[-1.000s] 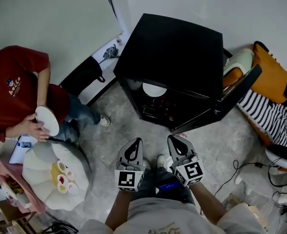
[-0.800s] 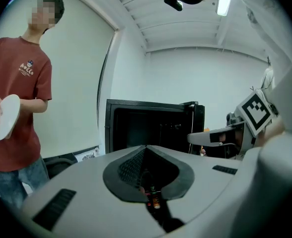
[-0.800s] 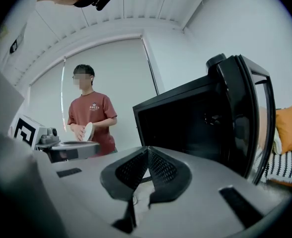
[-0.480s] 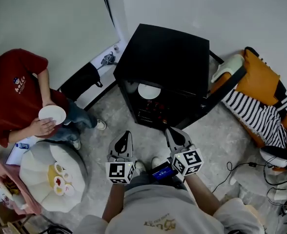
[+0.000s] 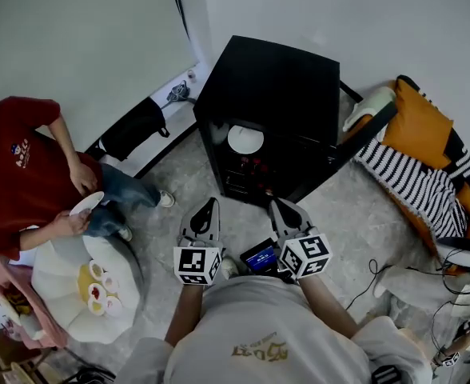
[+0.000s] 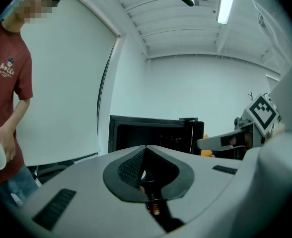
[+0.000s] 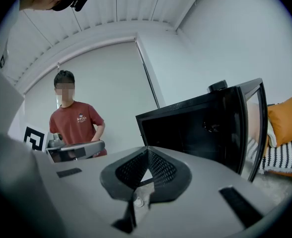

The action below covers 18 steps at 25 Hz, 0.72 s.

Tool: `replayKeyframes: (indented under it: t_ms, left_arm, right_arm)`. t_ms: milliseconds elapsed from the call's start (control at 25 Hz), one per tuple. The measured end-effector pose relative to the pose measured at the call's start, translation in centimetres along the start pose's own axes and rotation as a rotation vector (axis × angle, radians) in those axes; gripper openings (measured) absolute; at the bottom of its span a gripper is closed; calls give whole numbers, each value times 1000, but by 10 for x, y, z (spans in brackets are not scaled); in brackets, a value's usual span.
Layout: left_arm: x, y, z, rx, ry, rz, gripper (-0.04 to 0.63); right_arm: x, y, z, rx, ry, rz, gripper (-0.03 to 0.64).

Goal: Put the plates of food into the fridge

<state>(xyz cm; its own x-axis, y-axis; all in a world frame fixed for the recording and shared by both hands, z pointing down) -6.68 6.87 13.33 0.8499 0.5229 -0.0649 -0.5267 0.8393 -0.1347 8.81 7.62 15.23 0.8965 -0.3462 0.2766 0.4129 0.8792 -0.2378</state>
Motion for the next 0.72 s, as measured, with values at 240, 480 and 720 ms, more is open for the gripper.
replayKeyframes:
  t_ms: [240,480,720]
  left_arm:
    - [-9,-1,-2,4,-1,14,0]
    - [-20,-3,-2,-3,5,16,0]
    - [-14,-2,0,-9,8,31,0]
  right_arm:
    - [-11,-2,-8,10,78,22,9]
    - [-4,-2,-9,19,49,60,9]
    - [-3,-1,-11,25,41,70,9]
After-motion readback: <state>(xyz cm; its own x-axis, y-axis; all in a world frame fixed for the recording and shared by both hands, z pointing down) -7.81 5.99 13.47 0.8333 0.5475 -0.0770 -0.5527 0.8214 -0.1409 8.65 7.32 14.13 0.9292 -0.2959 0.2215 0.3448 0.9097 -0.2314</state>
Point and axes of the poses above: the fingertips, and each gripper's own axes: y backward along the fingers, x to its right, z out of its underside, the point moved 1 cm from there along y, backward along the fingers, and after that the axes turned 5 degrees about z, right-handed, at the moved point
